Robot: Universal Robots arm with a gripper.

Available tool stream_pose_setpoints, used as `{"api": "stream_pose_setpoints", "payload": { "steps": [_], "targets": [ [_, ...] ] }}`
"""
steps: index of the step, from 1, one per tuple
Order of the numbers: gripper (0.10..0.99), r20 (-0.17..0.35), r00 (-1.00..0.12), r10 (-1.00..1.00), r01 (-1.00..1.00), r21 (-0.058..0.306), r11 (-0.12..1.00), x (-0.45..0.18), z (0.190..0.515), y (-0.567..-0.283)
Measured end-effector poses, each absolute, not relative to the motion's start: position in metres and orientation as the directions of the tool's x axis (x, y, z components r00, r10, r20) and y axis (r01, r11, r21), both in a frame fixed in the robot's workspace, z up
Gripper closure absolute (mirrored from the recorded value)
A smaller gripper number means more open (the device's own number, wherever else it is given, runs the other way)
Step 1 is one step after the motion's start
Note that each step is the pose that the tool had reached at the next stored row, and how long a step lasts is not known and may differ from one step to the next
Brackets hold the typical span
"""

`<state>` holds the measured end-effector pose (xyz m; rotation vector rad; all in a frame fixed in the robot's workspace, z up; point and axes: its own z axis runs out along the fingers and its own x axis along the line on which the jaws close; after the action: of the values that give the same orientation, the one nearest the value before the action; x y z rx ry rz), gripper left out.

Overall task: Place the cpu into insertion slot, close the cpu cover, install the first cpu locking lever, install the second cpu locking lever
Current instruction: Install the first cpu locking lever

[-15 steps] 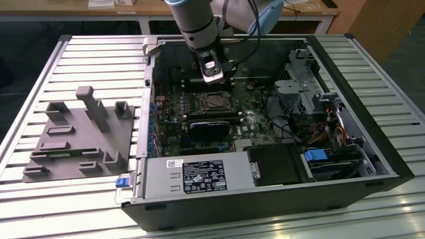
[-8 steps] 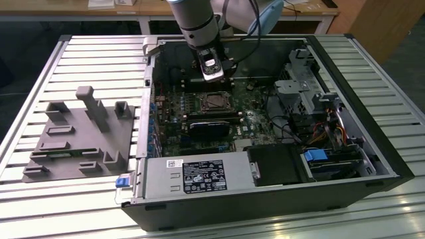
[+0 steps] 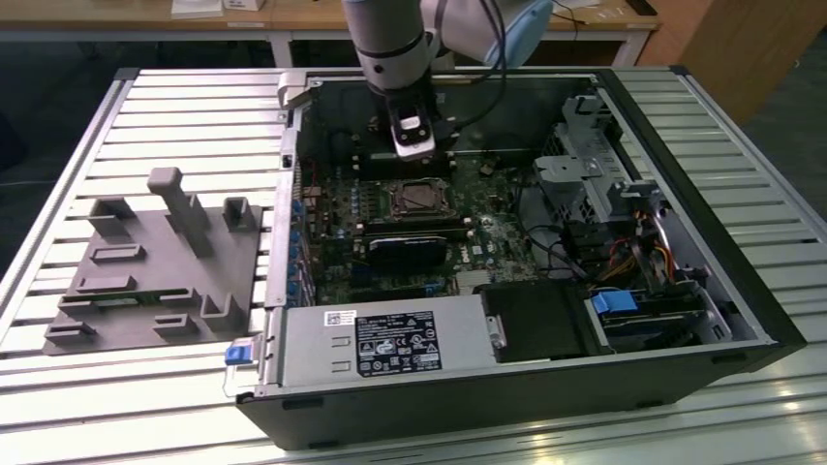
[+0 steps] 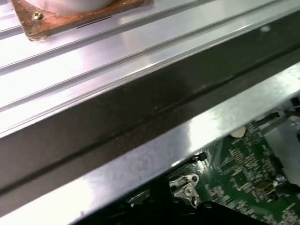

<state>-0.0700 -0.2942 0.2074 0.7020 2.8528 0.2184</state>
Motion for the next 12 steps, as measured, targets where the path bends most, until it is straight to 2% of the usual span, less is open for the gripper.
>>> {"api": "stream_pose_setpoints", "payload": {
  "steps": [5, 12],
  "targets": [
    [0.980, -0.085, -0.878, 0.471, 0.457, 0.146, 0.878, -0.0650, 0.2071, -0.2942],
    [0.980, -0.084, -0.878, 0.471, 0.457, 0.142, 0.878, -0.0647, 0.2071, -0.2961]
  ]
}}
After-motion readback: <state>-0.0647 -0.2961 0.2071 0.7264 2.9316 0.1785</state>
